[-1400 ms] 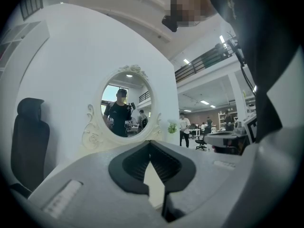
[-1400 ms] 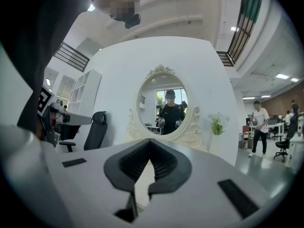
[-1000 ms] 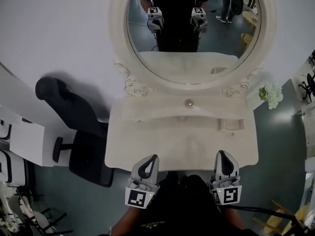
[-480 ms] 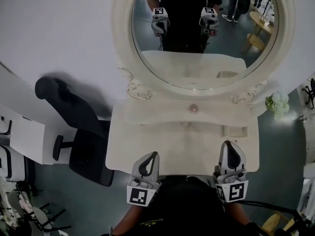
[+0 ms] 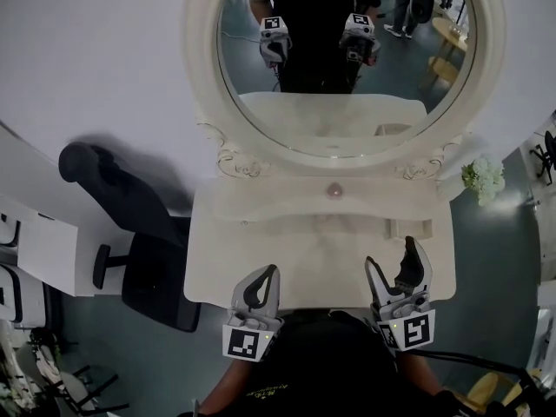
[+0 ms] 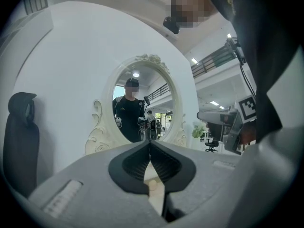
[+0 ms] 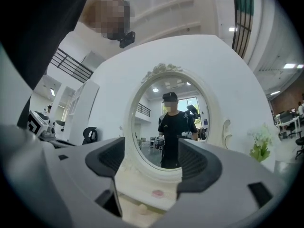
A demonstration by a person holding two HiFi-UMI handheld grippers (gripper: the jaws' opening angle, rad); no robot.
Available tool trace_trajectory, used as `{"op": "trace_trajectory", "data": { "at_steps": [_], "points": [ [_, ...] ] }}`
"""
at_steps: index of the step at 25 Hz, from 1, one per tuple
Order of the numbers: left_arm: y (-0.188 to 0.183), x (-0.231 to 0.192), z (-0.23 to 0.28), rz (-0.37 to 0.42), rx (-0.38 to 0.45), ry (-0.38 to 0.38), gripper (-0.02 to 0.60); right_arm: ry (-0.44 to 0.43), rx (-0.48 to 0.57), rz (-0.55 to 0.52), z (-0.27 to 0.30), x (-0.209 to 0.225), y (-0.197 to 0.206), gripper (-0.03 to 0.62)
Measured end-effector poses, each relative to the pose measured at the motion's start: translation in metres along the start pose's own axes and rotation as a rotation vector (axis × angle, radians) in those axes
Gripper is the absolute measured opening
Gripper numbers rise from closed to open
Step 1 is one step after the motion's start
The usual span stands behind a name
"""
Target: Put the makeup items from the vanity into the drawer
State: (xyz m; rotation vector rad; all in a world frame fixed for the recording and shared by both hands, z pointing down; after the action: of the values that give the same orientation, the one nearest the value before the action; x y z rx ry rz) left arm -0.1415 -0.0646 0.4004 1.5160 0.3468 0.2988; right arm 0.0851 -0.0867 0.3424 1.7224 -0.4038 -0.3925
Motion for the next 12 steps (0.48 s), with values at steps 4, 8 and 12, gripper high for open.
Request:
{"op": "trace_trajectory", "data": {
  "at_steps": [4, 8, 12],
  "points": [
    [0.001, 0.004, -0.002, -0.006, 0.002, -0.009, 0.021, -0.002, -0.010, -0.004, -0.003, 0.005, 0.002, 0.351],
    [0.001, 0.005, -0.004, 0.000, -0.001, -0.026, 0.021, -0.014, -0.022, -0.012, 0.000, 0.012, 0.004, 0.353],
    [0.003, 0.000, -0.005, -0.004, -0.010, -0.044, 0.021, -0.030, -0.050, -0.015, 0.010, 0.017, 0.011, 0.351]
  ]
}}
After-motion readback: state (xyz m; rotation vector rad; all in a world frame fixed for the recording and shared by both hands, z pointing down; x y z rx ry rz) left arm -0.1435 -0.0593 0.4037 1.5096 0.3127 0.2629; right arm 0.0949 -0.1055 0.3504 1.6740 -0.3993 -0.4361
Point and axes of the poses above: the fingertips, and each gripper's own axes: z forward along the fingers, x to its right, y out of its underside, the point moved 2 cm from there along -z, backward along the fingers, and after that the axes turned 3 degrees about -y, right-handed, at the moved point
